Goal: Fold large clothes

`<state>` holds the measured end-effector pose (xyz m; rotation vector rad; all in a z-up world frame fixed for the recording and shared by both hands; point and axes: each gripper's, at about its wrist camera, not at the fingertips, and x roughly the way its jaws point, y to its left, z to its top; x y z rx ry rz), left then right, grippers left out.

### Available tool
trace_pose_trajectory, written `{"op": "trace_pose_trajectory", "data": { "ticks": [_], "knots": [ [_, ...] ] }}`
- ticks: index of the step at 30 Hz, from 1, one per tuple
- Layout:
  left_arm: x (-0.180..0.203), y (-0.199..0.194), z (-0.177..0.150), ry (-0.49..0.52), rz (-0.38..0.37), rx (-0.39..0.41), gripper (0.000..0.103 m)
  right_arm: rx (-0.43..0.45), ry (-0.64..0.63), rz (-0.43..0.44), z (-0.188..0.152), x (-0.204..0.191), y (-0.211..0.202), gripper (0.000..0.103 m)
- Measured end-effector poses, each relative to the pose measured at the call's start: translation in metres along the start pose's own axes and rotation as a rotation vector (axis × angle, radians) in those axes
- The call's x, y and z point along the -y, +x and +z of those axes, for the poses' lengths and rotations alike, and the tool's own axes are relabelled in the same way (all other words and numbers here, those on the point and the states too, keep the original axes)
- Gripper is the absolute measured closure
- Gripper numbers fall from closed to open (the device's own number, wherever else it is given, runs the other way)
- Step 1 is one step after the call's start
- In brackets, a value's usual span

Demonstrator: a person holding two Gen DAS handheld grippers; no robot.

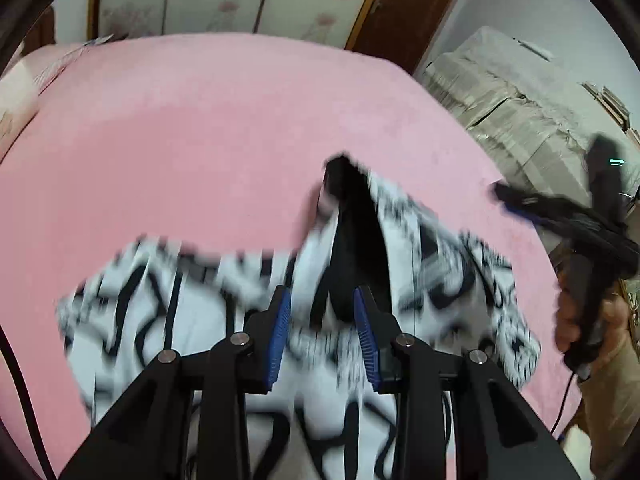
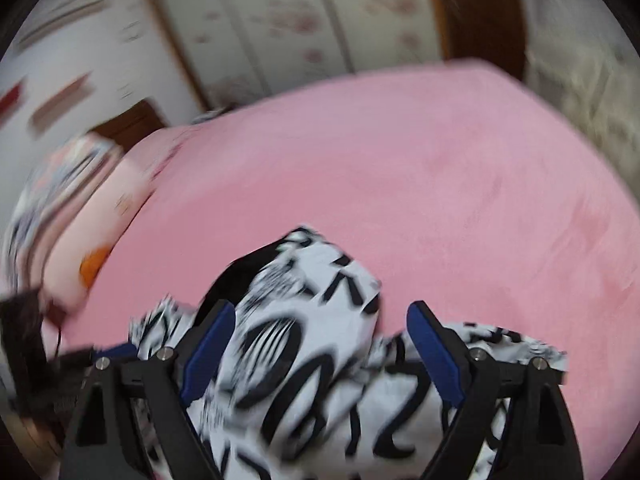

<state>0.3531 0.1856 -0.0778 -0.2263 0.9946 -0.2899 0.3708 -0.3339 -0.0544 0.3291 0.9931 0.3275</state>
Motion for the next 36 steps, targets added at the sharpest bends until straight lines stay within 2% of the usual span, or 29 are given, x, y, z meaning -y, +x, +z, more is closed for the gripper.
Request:
{"op": "trace_pose_trajectory", "data": {
  "ticks": [1, 4, 8, 9, 11, 12, 13, 14, 17, 20, 23, 26, 28, 30, 32, 36],
  "knots": [
    [0.011, 0.015, 0.010, 0.000, -0.011, 0.004, 0.072, -0.033, 0.054, -0.007, 0.007, 0.010, 0.018, 0.015],
    [0.009, 0.039, 0.034, 0.004, -0.045, -0.008, 0.072, -0.121, 0.176, 0.014, 0.023, 0.031, 0.065, 0.015],
    [0.009, 0.069, 0.041, -0.001, -0.058, -0.072, 0.072, -0.291, 0.222, 0.048, 0.021, 0.038, 0.116, 0.016],
    [0.009, 0.076, 0.042, 0.000, -0.061, -0.094, 0.072, -0.334, 0.219, 0.074, 0.017, 0.035, 0.126, 0.020],
    [0.010, 0.087, 0.039, -0.006, -0.060, -0.131, 0.072, -0.356, 0.148, 0.109, 0.012, 0.023, 0.131, 0.067],
    [0.009, 0.090, 0.038, -0.015, -0.061, -0.144, 0.072, -0.345, 0.077, 0.094, 0.010, 0.011, 0.127, 0.077],
    [0.008, 0.091, 0.036, -0.029, -0.063, -0.160, 0.072, -0.328, 0.017, 0.091, 0.012, 0.001, 0.120, 0.095],
    [0.008, 0.091, 0.036, -0.039, -0.065, -0.171, 0.072, -0.294, -0.041, 0.095, 0.013, -0.011, 0.110, 0.097],
    [0.002, 0.076, 0.032, -0.081, -0.084, -0.209, 0.072, -0.139, -0.270, 0.127, 0.015, -0.058, 0.053, 0.097],
    [-0.001, 0.053, 0.025, -0.112, -0.106, -0.220, 0.072, 0.018, -0.530, 0.118, 0.005, -0.112, -0.014, 0.097],
    [-0.003, 0.024, 0.012, -0.147, -0.139, -0.218, 0.072, 0.118, -0.798, 0.143, -0.029, -0.157, -0.079, 0.097],
    [-0.008, -0.002, -0.011, -0.192, -0.174, -0.214, 0.072, 0.132, -1.016, 0.130, -0.080, -0.182, -0.112, 0.096],
    [-0.017, -0.013, -0.033, -0.258, -0.205, -0.220, 0.072, 0.143, -1.164, 0.079, -0.128, -0.189, -0.125, 0.095],
    [-0.026, -0.020, -0.061, -0.320, -0.205, -0.241, 0.072, 0.120, -1.250, 0.035, -0.174, -0.187, -0.129, 0.091],
    [-0.037, -0.023, -0.090, -0.373, -0.198, -0.270, 0.072, 0.066, -1.252, 0.023, -0.212, -0.178, -0.130, 0.086],
    [-0.059, -0.031, -0.146, -0.440, -0.165, -0.338, 0.072, 0.000, -1.174, 0.008, -0.254, -0.159, -0.130, 0.081]
  ]
}}
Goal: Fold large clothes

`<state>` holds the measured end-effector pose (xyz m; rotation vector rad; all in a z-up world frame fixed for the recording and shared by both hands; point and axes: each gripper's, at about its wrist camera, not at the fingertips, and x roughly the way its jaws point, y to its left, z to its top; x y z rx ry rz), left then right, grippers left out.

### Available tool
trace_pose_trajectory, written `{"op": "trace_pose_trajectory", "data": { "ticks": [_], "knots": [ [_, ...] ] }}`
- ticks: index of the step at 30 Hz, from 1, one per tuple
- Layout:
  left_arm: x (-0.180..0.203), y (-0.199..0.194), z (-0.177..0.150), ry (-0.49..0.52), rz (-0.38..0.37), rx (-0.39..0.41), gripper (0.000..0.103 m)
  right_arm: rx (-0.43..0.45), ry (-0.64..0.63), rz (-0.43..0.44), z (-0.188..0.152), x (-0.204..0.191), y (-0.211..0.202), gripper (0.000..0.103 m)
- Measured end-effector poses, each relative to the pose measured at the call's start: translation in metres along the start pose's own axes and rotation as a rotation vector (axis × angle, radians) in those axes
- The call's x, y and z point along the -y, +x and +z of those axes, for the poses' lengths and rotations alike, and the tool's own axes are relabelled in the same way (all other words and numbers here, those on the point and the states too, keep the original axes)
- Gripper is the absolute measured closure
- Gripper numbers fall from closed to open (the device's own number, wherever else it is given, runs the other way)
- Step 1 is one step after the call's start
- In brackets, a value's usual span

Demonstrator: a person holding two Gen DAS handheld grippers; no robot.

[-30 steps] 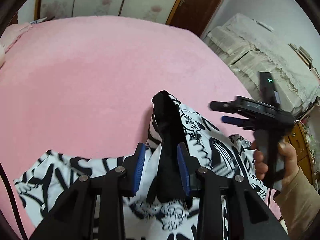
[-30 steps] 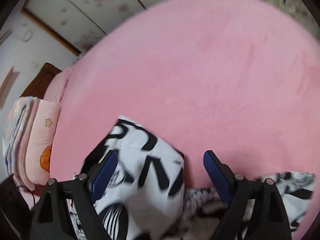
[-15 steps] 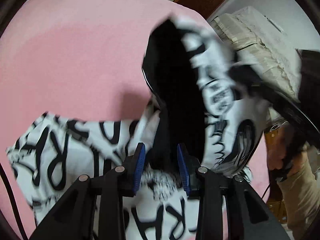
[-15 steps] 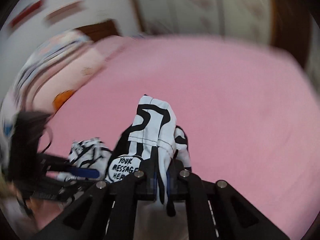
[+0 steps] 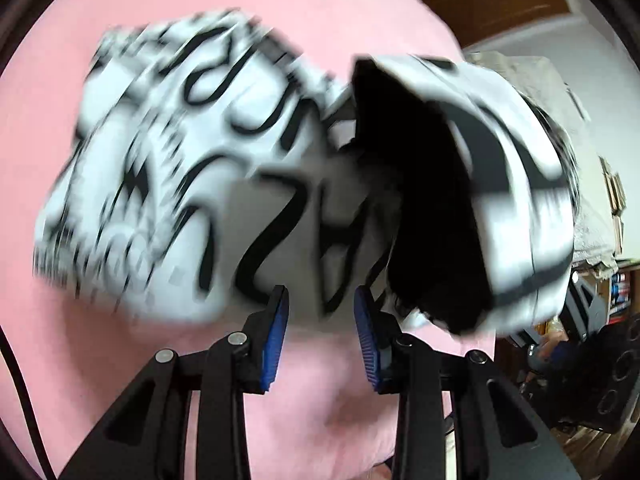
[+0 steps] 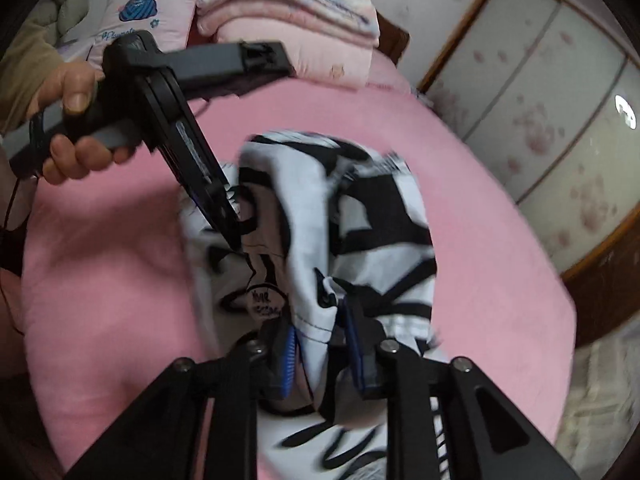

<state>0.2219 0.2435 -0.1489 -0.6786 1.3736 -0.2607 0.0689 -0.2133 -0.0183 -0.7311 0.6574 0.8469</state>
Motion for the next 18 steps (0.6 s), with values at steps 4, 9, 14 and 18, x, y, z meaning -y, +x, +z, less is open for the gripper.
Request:
{"op": "trace_pose_trajectory", "data": {
  "ticks": [4, 9, 14, 18],
  "knots": [
    [-0.022, -0.002, -0.018, -0.033, -0.008, -0.032, 0.072, -0.072, 0.148, 0.078, -0.021, -0.008, -0.002, 0.070],
    [-0.043, -0.012, -0.023, -0.068, -0.015, -0.046, 0.072, -0.139, 0.455, 0.205, -0.046, 0.016, -0.004, 0.064],
    [-0.062, -0.030, -0.016, -0.103, 0.008, -0.011, 0.071, -0.155, 0.836, 0.324, -0.080, 0.054, 0.011, 0.058],
    [-0.058, -0.029, -0.009, -0.106, -0.008, -0.003, 0.071, -0.180, 1.070, 0.350, -0.111, 0.079, 0.039, 0.046]
  ]
}}
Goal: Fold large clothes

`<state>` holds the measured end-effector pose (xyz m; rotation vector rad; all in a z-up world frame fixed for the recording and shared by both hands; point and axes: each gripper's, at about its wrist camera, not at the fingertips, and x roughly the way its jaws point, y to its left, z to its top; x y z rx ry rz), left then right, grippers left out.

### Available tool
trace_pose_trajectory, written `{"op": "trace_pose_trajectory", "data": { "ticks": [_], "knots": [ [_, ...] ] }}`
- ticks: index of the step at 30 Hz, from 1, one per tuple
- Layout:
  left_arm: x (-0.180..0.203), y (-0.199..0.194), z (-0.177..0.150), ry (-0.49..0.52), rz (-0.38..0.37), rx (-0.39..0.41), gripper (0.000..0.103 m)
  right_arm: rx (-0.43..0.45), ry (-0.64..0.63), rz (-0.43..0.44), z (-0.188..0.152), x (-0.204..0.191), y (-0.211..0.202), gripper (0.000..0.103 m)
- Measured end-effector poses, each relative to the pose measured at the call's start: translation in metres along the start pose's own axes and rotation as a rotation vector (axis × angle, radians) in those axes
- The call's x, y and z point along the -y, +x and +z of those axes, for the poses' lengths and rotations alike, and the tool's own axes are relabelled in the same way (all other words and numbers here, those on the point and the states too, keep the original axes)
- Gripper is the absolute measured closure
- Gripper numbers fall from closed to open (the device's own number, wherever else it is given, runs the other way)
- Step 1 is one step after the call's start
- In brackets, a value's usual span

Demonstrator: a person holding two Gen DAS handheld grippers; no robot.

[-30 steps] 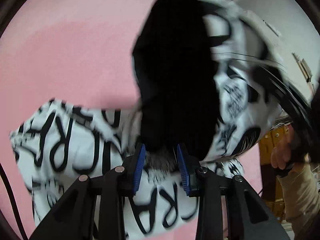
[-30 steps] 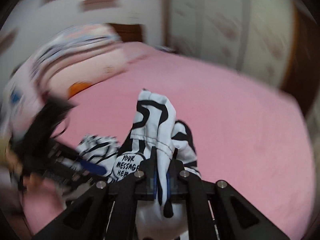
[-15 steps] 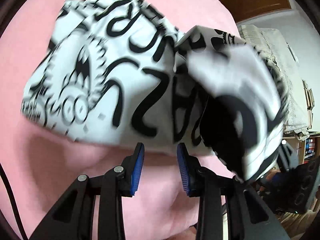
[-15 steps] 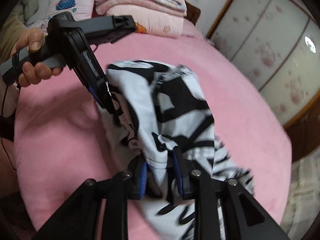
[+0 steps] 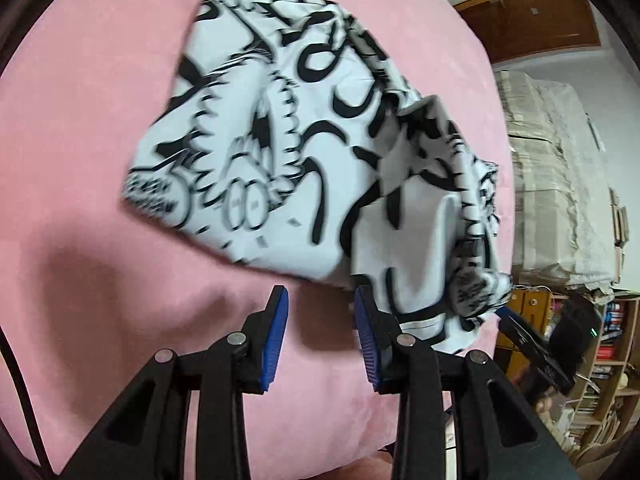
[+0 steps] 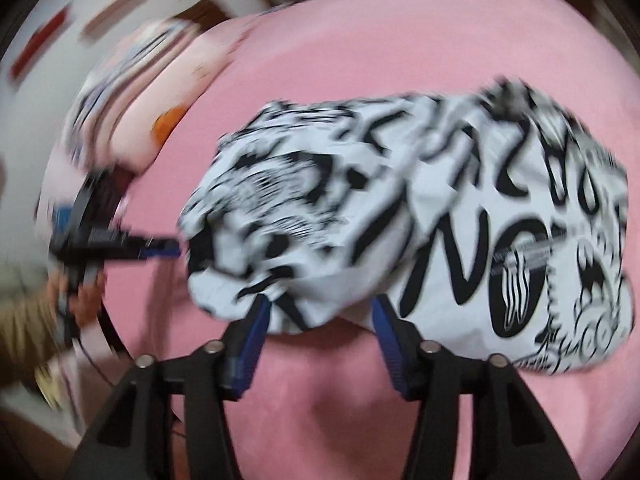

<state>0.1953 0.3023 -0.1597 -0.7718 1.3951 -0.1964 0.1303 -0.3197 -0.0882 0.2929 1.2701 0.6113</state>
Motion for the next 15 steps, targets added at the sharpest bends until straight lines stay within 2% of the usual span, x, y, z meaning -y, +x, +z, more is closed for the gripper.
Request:
{"op": "trace_pose_trajectory", "data": {
  "ticks": [3, 6, 9, 12, 15],
  "knots": [
    [0.018, 0.006, 0.012, 0.037, -0.053, 0.010, 0.071, -0.026, 0.173, 0.070, 0.007, 0.027, 0.012, 0.046],
    [0.040, 0.016, 0.031, 0.062, -0.109, 0.022, 0.071, -0.036, 0.267, 0.125, 0.011, 0.040, 0.019, 0.046],
    [0.061, 0.024, 0.049, 0.069, -0.166, 0.025, 0.071, -0.022, 0.288, 0.153, 0.016, 0.041, 0.013, 0.046],
    [0.074, 0.028, 0.062, 0.074, -0.203, 0.036, 0.071, 0.049, 0.286, 0.149, 0.025, 0.044, -0.007, 0.046],
    [0.081, 0.030, 0.076, 0.080, -0.192, 0.045, 0.071, 0.102, 0.283, 0.109, 0.029, 0.049, -0.021, 0.044]
  ]
}}
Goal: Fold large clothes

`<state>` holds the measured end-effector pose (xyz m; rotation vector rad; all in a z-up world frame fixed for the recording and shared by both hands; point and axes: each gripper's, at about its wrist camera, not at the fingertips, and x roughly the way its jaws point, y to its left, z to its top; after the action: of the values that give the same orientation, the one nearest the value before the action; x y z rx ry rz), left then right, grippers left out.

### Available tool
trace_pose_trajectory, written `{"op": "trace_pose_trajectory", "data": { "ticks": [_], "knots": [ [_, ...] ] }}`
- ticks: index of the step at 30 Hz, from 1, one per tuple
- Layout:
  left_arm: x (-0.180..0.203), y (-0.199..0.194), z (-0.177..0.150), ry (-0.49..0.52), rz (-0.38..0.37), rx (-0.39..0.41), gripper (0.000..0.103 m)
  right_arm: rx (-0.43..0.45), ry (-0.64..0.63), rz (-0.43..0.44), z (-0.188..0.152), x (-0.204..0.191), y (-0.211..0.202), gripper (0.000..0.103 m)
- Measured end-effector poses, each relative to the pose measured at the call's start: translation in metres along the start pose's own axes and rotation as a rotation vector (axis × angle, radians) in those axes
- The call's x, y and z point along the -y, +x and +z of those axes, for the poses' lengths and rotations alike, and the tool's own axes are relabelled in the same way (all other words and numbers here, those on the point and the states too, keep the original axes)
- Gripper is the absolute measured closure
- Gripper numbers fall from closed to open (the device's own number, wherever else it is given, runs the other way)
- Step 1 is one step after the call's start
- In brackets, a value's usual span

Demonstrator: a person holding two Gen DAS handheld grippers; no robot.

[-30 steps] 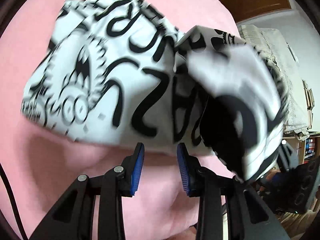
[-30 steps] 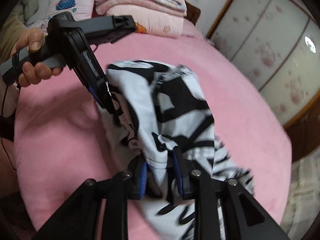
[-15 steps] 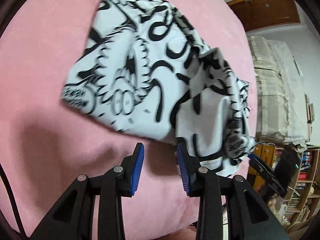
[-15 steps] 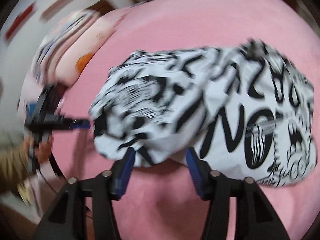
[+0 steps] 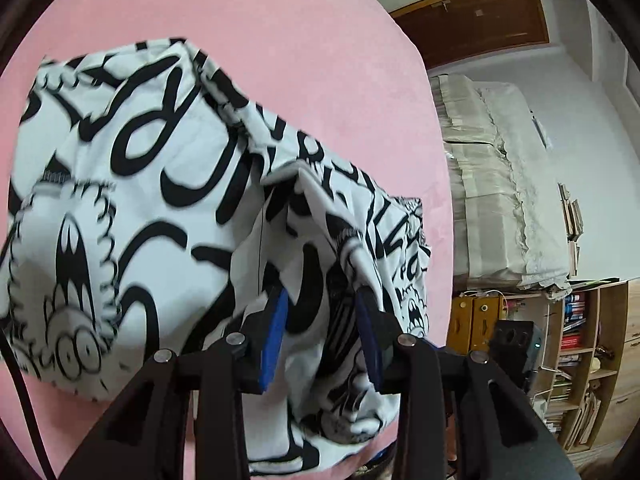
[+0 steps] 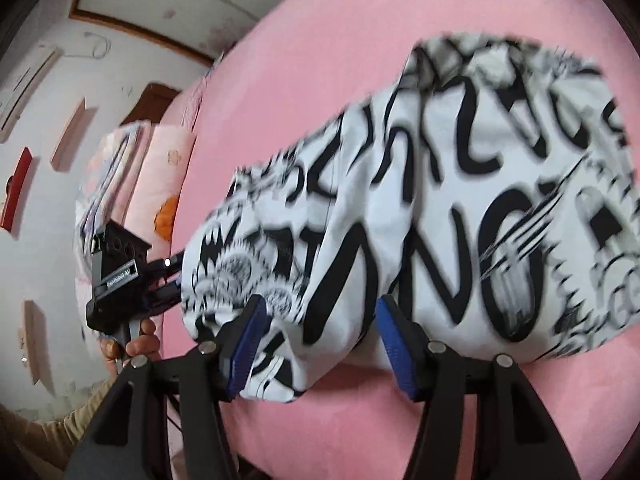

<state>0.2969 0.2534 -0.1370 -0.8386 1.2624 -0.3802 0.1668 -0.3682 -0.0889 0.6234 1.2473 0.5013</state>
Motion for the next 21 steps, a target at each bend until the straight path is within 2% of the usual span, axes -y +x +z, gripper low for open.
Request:
{"op": "trace_pose_trajectory", "data": {
  "ticks": [3, 6, 10, 17, 19, 21],
  "knots": [
    [-0.002, 0.003, 0.016, -0.021, 0.013, 0.009, 0.071, -0.012, 0.006, -0.040, 0.011, 0.007, 0.008, 0.042],
    [-0.006, 0.005, 0.032, -0.055, -0.008, 0.016, 0.071, -0.045, -0.010, -0.109, 0.023, 0.015, 0.032, 0.042],
    [-0.012, 0.014, 0.052, -0.110, -0.039, 0.020, 0.071, -0.053, -0.047, -0.148, 0.039, 0.018, 0.056, 0.042],
    [-0.014, 0.016, 0.079, -0.153, -0.060, 0.068, 0.070, -0.051, -0.027, -0.136, 0.061, 0.024, 0.066, 0.042],
    [-0.010, 0.027, 0.085, -0.126, -0.005, 0.034, 0.063, -0.064, -0.023, -0.144, 0.062, 0.028, 0.070, 0.042],
    [-0.009, 0.046, 0.087, -0.106, 0.030, -0.034, 0.062, -0.076, -0.022, -0.124, 0.064, 0.028, 0.075, 0.042]
  ]
}}
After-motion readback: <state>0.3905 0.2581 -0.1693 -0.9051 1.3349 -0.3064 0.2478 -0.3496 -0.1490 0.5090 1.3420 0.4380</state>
